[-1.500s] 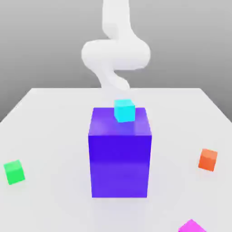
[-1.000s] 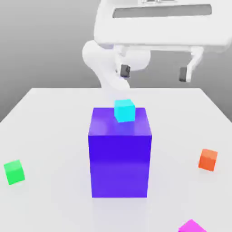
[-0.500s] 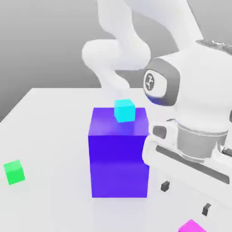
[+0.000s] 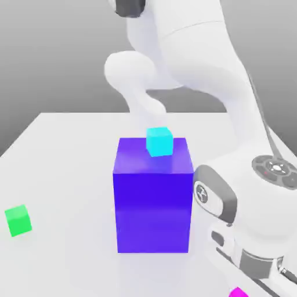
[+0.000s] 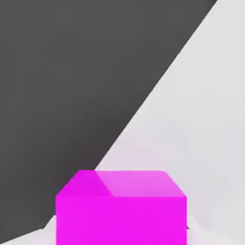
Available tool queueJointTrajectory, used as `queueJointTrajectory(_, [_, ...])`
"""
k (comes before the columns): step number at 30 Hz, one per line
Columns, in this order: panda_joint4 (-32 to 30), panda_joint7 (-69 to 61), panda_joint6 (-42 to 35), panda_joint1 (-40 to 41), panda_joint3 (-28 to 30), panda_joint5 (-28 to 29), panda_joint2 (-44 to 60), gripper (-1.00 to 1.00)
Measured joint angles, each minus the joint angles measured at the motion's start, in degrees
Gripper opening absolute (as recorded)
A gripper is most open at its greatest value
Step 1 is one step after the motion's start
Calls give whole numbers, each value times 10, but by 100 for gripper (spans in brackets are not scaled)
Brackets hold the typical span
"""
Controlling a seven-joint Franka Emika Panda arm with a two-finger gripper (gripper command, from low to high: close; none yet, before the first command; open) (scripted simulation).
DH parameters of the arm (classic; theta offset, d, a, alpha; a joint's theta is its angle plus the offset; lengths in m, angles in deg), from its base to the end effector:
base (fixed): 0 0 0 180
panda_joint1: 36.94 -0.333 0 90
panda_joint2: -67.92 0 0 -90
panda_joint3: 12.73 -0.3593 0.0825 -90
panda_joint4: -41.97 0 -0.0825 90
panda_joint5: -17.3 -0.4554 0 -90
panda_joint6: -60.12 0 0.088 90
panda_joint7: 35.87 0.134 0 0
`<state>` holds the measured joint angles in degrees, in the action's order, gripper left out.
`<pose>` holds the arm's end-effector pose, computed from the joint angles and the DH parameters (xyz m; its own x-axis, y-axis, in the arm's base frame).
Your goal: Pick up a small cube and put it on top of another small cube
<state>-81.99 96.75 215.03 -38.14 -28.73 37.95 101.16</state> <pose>0.5727 0.1989 0.0775 -0.1584 -0.9874 -0.0026 -0.9874 0.1584 -0.0020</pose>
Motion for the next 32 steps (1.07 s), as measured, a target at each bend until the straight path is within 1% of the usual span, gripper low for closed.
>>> queueJointTrajectory(4, [-20,-25,-52,28,-31,-40,-72,-100])
queueJointTrajectory(5, [-29,-15,-56,40,-21,-48,-85,-100])
queueJointTrajectory(14, [-118,111,-54,154,107,-110,-170,-100])
queueJointTrajectory(24, [-223,254,-36,295,255,-190,-276,-100])
queueJointTrajectory(26, [-235,272,-12,331,281,-222,-267,-100])
queueJointTrajectory(28, [-237,266,28,354,282,-262,-229,-100])
queueJointTrajectory(29, [-237,261,47,365,274,-275,-210,100])
queueJointTrajectory(32, [-237,261,47,365,274,-275,-210,100])
